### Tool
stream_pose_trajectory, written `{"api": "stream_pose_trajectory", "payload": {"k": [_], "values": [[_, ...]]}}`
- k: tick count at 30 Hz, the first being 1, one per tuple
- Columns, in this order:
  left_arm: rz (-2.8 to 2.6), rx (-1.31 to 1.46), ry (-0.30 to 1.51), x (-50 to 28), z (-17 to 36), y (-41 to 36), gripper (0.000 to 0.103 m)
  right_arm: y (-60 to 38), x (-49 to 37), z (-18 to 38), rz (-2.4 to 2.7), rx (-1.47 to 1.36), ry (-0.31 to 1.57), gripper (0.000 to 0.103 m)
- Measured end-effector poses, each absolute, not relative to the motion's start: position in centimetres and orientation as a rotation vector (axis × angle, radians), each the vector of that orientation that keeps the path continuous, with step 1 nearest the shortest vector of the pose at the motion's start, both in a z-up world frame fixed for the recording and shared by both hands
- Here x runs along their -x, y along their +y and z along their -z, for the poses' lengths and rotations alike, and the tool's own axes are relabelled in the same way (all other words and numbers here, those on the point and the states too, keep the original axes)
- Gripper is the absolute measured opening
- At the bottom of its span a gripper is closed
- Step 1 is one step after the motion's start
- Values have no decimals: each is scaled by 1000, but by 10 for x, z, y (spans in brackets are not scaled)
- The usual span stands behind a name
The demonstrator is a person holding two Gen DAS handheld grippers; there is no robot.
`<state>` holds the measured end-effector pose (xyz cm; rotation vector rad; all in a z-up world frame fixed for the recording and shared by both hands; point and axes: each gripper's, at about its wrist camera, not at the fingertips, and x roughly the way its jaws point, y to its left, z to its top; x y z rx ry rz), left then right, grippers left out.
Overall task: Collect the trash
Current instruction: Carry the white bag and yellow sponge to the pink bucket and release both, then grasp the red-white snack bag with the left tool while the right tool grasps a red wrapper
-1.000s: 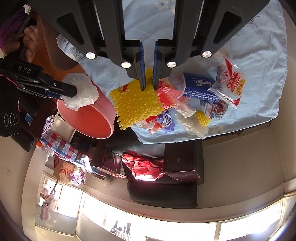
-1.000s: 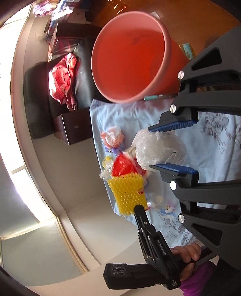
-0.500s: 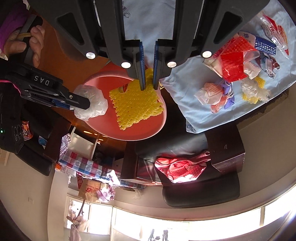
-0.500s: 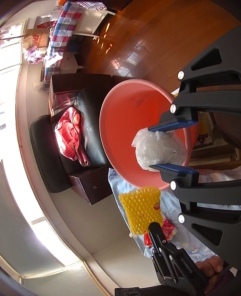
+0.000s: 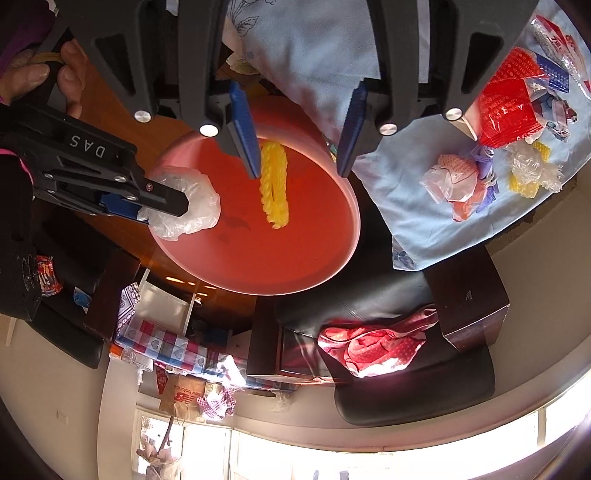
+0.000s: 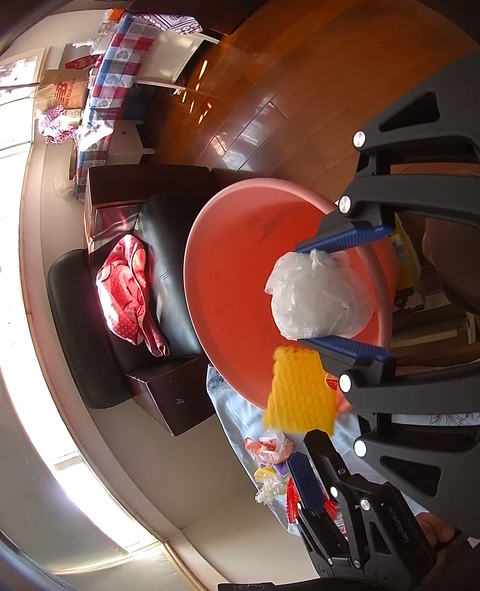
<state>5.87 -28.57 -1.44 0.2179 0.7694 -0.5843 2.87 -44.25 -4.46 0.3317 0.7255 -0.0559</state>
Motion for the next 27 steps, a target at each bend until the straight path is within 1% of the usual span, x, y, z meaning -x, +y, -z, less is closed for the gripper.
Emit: {"api": "stream_pose_trajectory", "payload": {"k": [7,17,27], "values": [[580,-166,754,-56,5,-270,45,-441,-29,43,71,-333,732,49],[542,-93,717,-39,-12,-226,45,-432,-25,35,73,-314,731,50],[405,-58,653,-7,-23,-145,52,-369,-19,19,-80,-242,716,50]]}}
